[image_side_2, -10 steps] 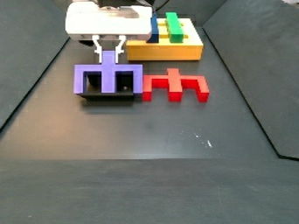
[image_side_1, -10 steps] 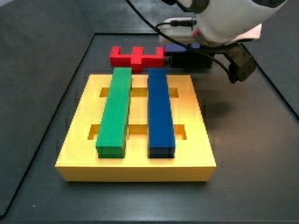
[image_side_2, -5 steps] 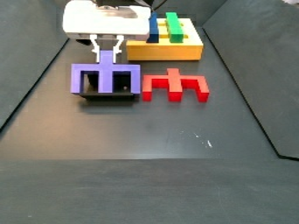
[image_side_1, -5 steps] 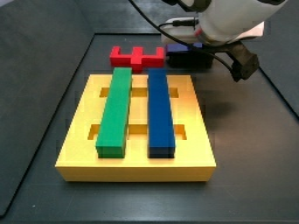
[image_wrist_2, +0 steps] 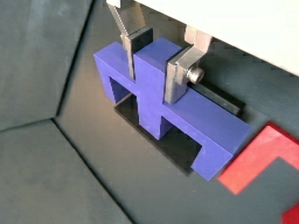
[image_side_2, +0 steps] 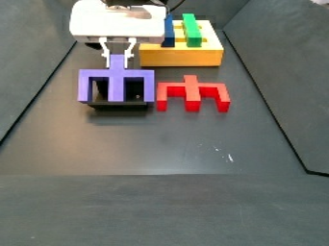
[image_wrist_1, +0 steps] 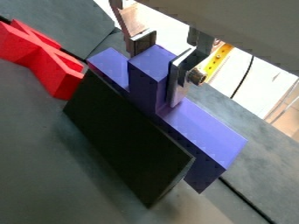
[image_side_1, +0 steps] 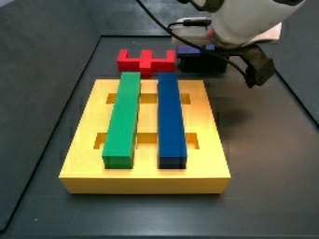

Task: Pick up the purple object. Move up. Place the purple object on the fixture. Regrasp the purple object. Move to above the board. Insert the purple object.
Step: Regrasp the purple object, then move to above the board.

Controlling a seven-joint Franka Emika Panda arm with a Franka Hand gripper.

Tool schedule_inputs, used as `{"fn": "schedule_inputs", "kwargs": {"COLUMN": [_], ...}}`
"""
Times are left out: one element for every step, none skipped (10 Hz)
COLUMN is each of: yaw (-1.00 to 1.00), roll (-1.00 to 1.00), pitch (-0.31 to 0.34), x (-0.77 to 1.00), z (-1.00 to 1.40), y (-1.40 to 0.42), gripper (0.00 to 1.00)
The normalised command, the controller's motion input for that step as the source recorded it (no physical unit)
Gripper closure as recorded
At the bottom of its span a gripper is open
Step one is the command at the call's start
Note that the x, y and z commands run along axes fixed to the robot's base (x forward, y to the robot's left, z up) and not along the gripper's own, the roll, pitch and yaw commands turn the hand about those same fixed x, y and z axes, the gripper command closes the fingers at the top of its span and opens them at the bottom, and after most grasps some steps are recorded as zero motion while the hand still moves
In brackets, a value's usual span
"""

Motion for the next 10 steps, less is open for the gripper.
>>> {"fn": "schedule_inputs", "kwargs": {"yaw": [0.0, 0.0, 0.0, 0.0, 0.0, -0.01, 0.0, -0.01, -0.02, -0.01], "roll": [0.0, 0.0, 0.0, 0.0, 0.0, 0.0, -0.03, -0.01, 0.01, 0.01], "pitch": [0.0, 0.0, 0.0, 0.0, 0.0, 0.004, -0.02, -0.008, 0.031, 0.04], "x": [0.0, 0.0, 0.0, 0.0, 0.0, -0.01, -0.05, -0.04, -0.02, -0.01], "z": [0.0, 0.0, 0.0, 0.0, 1.4, 1.4, 1.4, 1.4, 1.4, 1.4], "y": [0.0, 0.0, 0.0, 0.0, 0.0, -0.01, 0.01, 0.01, -0.01, -0.02], "gripper": [1.0, 1.0, 1.0, 1.0, 1.0, 1.0, 1.0, 1.0, 1.0, 1.0]}}
